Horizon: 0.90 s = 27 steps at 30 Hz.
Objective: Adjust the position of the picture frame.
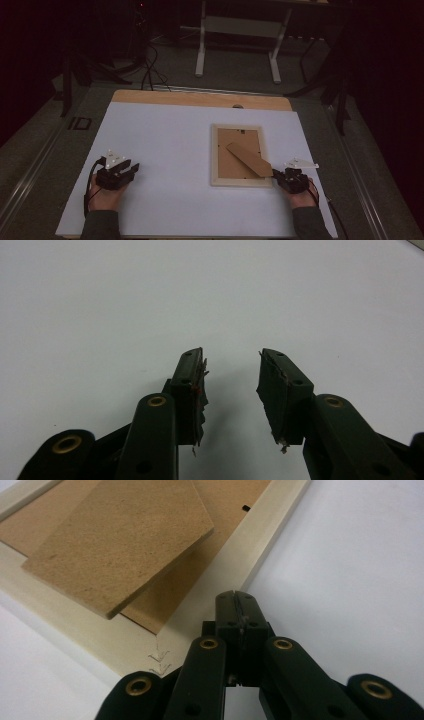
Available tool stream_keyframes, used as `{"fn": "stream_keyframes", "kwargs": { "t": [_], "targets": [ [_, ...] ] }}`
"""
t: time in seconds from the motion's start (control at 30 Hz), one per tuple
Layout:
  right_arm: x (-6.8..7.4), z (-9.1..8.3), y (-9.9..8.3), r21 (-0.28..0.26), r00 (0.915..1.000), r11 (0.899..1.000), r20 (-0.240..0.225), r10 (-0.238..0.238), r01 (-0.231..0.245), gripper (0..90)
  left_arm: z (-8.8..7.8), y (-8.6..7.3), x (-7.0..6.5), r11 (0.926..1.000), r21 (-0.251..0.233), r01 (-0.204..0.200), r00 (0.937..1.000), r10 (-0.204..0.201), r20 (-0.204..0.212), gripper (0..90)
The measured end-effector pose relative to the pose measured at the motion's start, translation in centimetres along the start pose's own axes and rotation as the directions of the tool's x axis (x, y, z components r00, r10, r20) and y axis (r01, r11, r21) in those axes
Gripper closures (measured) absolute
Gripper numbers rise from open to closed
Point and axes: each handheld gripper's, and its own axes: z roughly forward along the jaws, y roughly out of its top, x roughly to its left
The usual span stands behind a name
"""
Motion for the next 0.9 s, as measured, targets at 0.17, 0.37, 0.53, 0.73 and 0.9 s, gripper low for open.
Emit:
{"fn": "stream_keyframes", "kwargs": {
  "t": [0.17,0.37,0.53,0.73,0.9],
  "targets": [
    [0.6,0.2,0.2,0.001,0.9995,1.0,-0.009,-0.029,0.029,90.0,0.0,0.1,-0.2,1.0,0.0,-0.004,1.0,0.004,0.008,64.2],
    [1.3,0.4,0.4,0.001,0.9983,0.999,-0.039,-0.044,0.044,90.0,0.1,0.1,-0.4,0.9998,0.007,-0.019,0.9996,0.019,0.019,65.7],
    [1.8,0.6,0.5,0.002,0.9965,0.998,-0.058,-0.061,0.062,90.0,0.1,0.1,-0.4,0.9997,0.008,-0.022,0.9995,0.022,0.022,65.7],
    [2.6,0.9,0.7,0.0,0.9931,0.996,-0.082,-0.084,0.085,90.0,0.1,0.1,-0.5,0.9996,0.009,-0.026,0.9993,0.026,0.027,66.2],
    [3.2,1.2,0.9,-0.003,0.9895,0.995,-0.102,-0.103,0.103,90.0,0.2,0.1,-0.6,0.9995,0.01,-0.03,0.9992,0.03,0.026,66.1]
  ]
}}
